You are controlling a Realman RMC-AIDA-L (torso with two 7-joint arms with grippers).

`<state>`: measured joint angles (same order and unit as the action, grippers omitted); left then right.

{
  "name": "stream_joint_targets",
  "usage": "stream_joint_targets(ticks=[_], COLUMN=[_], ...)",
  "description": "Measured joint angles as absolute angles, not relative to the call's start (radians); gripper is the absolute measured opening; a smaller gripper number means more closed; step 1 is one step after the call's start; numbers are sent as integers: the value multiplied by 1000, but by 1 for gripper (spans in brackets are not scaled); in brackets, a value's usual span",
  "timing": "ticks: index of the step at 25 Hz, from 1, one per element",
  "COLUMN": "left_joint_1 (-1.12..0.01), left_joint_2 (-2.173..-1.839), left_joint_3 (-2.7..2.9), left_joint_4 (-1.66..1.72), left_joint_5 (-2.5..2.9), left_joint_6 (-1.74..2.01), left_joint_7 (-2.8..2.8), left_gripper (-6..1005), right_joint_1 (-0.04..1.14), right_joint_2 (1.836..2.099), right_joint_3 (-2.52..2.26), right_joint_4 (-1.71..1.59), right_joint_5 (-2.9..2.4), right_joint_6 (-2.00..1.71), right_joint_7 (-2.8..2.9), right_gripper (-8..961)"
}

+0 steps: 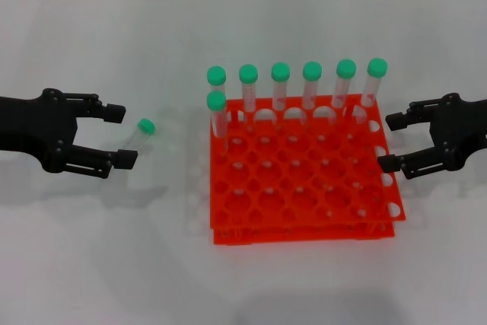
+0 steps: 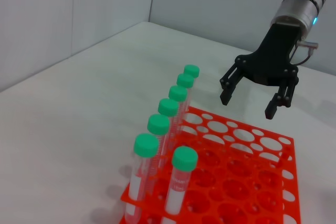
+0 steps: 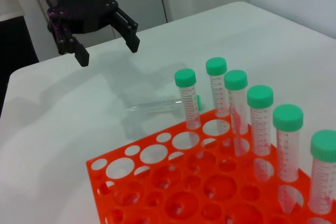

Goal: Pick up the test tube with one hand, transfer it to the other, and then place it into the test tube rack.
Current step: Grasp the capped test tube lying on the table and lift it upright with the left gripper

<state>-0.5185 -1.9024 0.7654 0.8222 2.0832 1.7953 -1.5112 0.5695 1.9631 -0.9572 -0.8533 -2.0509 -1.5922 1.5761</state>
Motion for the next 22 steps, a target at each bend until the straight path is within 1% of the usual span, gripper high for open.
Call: stream_joint_targets(ticks=[16,22], left_joint_1=[-508,-502], left_joint_2=[-1907,-1912], left_joint_3=[769,770], left_joint_4=[822,822], left_joint_5=[2083,2083], left_joint_6=[1793,1793], left_joint_7=[-1505,-1505], left_gripper=[834,830], right_joint_1=[565,562], right_joint_2=[1964,1970], right_joint_3=[-957,-957], right_joint_4=[-853,-853], right_joint_5=[-2040,-2043], right_joint_6=[-1601,-1602], right_joint_7=[1564,1564], right_gripper=[804,803])
